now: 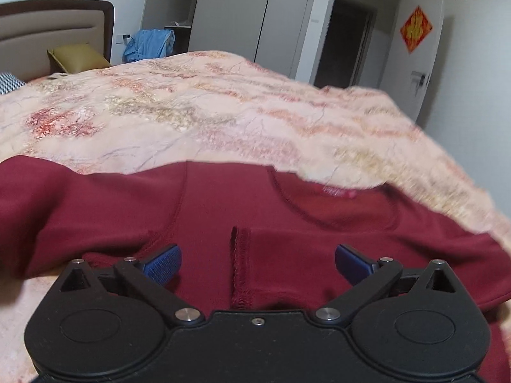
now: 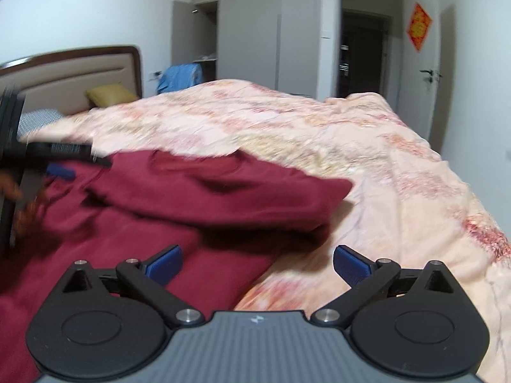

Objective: Fold small clothes

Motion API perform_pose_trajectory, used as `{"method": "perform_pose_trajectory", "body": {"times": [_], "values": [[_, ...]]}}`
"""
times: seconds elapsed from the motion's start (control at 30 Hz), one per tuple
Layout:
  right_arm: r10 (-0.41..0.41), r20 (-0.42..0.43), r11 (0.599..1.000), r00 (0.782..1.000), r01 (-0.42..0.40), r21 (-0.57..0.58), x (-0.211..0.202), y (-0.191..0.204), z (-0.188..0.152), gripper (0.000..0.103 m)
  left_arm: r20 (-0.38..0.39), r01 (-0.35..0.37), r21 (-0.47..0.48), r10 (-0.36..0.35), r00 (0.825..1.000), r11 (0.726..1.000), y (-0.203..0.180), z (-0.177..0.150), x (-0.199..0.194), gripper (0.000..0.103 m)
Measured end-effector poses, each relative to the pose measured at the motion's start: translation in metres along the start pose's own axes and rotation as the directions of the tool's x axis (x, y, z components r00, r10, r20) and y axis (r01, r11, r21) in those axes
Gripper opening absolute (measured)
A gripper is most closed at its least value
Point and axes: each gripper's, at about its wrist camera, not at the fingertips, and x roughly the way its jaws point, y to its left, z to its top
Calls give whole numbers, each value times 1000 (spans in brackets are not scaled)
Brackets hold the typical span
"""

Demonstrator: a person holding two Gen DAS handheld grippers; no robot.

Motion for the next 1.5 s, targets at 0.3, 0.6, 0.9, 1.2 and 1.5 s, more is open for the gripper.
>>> {"method": "perform_pose_trajectory", "body": {"times": [0.3, 0.6, 0.9, 1.2, 1.5], "values": [[72, -54, 920, 996, -45, 388, 80, -97, 53, 91, 4, -28, 39, 28, 1000, 999, 5, -31, 13, 103], [18, -63, 923, 998, 8, 384, 114, -114, 60, 11, 18, -15, 28, 14, 1000, 999, 6, -33, 12, 103], [-227, -14, 962, 974, 222, -161, 115, -61, 53, 8, 21, -23, 40, 22, 1000, 999, 4, -34, 12, 103], [-182, -11, 982, 983, 183, 48, 42, -76, 6, 57, 21, -23, 40, 22, 1000, 999, 4, -34, 12, 103], [-158, -49, 983, 986, 152, -100, 29, -23, -34, 57, 21, -23, 40, 22, 1000, 999, 4, -34, 12, 103]]}}
